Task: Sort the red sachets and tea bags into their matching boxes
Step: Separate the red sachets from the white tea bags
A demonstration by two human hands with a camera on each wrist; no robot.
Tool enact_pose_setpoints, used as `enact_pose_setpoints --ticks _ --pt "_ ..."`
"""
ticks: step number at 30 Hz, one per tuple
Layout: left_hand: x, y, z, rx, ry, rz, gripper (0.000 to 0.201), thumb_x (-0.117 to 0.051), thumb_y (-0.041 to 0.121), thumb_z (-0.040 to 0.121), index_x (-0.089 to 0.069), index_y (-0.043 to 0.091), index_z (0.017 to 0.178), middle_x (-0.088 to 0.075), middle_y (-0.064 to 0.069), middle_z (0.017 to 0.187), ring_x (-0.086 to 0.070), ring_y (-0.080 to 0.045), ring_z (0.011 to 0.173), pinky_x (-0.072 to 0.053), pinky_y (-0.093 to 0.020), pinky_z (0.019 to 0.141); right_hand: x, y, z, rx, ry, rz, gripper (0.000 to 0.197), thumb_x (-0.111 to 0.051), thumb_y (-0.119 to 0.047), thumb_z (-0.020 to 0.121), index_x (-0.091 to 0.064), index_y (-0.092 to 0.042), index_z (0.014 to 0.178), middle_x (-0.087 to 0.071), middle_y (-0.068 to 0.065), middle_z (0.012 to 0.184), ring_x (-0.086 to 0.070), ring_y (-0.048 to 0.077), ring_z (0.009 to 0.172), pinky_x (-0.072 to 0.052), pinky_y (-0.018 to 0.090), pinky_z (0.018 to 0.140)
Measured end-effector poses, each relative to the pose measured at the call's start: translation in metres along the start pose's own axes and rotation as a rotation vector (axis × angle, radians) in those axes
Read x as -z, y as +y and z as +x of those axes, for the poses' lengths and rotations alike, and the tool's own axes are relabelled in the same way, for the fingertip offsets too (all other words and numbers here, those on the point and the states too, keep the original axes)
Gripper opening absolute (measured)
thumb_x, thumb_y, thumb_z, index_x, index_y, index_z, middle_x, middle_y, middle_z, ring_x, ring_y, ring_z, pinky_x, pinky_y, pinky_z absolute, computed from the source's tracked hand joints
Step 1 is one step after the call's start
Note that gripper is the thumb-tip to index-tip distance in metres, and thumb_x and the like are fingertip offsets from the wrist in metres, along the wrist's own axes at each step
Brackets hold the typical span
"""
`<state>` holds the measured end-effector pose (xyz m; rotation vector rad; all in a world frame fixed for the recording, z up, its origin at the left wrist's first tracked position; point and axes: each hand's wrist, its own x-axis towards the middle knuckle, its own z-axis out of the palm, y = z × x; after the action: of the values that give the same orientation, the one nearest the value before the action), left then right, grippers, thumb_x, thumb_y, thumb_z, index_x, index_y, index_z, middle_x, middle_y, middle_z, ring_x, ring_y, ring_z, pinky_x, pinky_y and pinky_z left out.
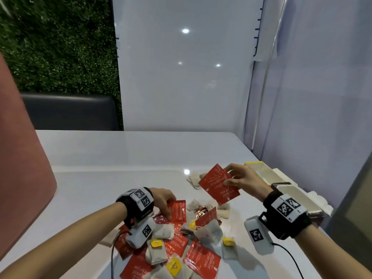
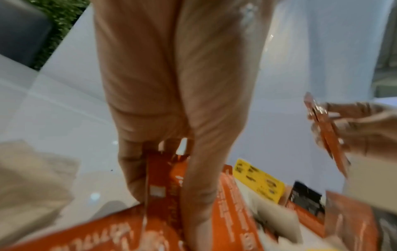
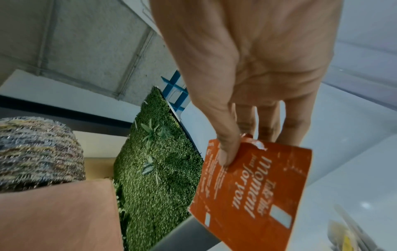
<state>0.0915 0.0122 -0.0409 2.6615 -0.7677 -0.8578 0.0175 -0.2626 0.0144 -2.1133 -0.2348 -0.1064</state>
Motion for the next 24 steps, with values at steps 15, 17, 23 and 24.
enact_pose_setpoints --ticks 15,17,23,24 --pt "0.102 -0.060 -0.075 -0.168 0.702 -0.785 0.022 -0.069 -0.012 0.071 -0.061 -0.003 0.090 -0.065 -0.008 0.073 -0.062 -0.015 0.063 -0.052 -0.018 0.059 -0.056 -0.050 0.059 -0.085 -0.022 0.405 0.011 -0.065 -0.002 0.083 -0.058 -0.011 0.087 -0.067 0.007 0.081 -0.066 0.015 0.068 -0.052 0.023 0.054" --pt "0.112 -0.078 -0.071 -0.111 0.846 -0.953 0.021 -0.068 -0.012 0.072 -0.061 -0.004 0.091 -0.066 -0.011 0.074 -0.065 -0.016 0.060 -0.053 -0.018 0.057 -0.071 -0.054 0.080 -0.122 -0.033 0.425 0.011 -0.065 -0.003 0.083 -0.058 -0.009 0.090 -0.065 0.008 0.082 -0.064 0.014 0.065 -0.052 0.023 0.054" --pt "0.072 -0.208 0.017 0.319 0.787 -1.189 0.061 -0.095 0.014 0.039 -0.068 -0.012 0.087 -0.071 -0.025 0.089 -0.069 -0.030 0.076 -0.057 -0.043 0.078 -0.119 -0.059 0.154 -0.251 -0.140 0.407 0.012 -0.063 -0.003 0.084 -0.054 -0.008 0.091 -0.062 0.007 0.076 -0.060 0.016 0.061 -0.052 0.025 0.052" --pt "0.063 -0.242 0.043 0.378 0.761 -1.200 0.074 -0.097 0.020 0.024 -0.070 -0.010 0.086 -0.071 -0.025 0.091 -0.068 -0.034 0.082 -0.054 -0.051 0.084 -0.127 -0.058 0.167 -0.278 -0.167 0.372 0.012 -0.063 -0.003 0.084 -0.053 -0.009 0.088 -0.060 0.007 0.075 -0.058 0.016 0.060 -0.052 0.026 0.051"
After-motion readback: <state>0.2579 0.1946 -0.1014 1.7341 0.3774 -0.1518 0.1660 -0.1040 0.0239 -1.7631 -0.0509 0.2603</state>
